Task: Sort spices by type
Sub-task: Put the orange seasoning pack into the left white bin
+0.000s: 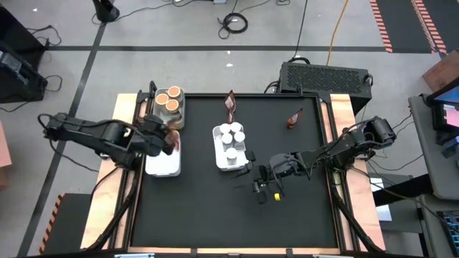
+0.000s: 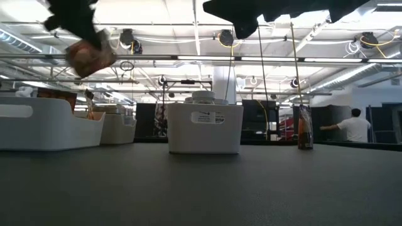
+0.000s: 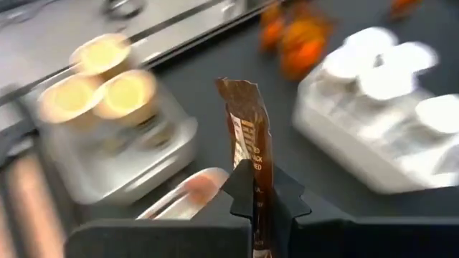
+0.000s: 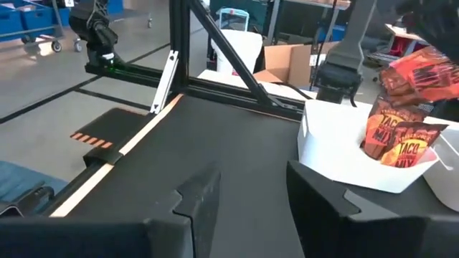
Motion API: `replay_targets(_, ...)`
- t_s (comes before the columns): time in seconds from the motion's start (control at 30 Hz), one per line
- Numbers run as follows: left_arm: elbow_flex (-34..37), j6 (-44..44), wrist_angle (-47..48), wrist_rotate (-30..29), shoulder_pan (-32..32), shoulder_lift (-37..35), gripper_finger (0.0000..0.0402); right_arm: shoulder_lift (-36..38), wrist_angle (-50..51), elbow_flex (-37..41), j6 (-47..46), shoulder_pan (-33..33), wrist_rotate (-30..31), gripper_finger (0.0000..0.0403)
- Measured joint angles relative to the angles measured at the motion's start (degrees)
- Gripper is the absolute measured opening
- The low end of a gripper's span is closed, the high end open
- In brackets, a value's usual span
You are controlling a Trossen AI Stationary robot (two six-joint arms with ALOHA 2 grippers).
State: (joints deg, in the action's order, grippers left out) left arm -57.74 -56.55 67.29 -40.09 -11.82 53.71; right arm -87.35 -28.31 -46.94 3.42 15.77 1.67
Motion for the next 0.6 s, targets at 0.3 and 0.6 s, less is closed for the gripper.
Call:
replay_targets(0.3,6.1,-18.0,10.3,-2.2,-7.5,1.0,0.0009,0.0,1.6,0.0,0.2,-0.3,0.0,0.0146)
replay_targets(0.6,17.4,-32.0,0.9,-12.9,-19.0,1.2,0.0009,0.0,3.7,0.0,0.4,-2.0,0.0,0.0146)
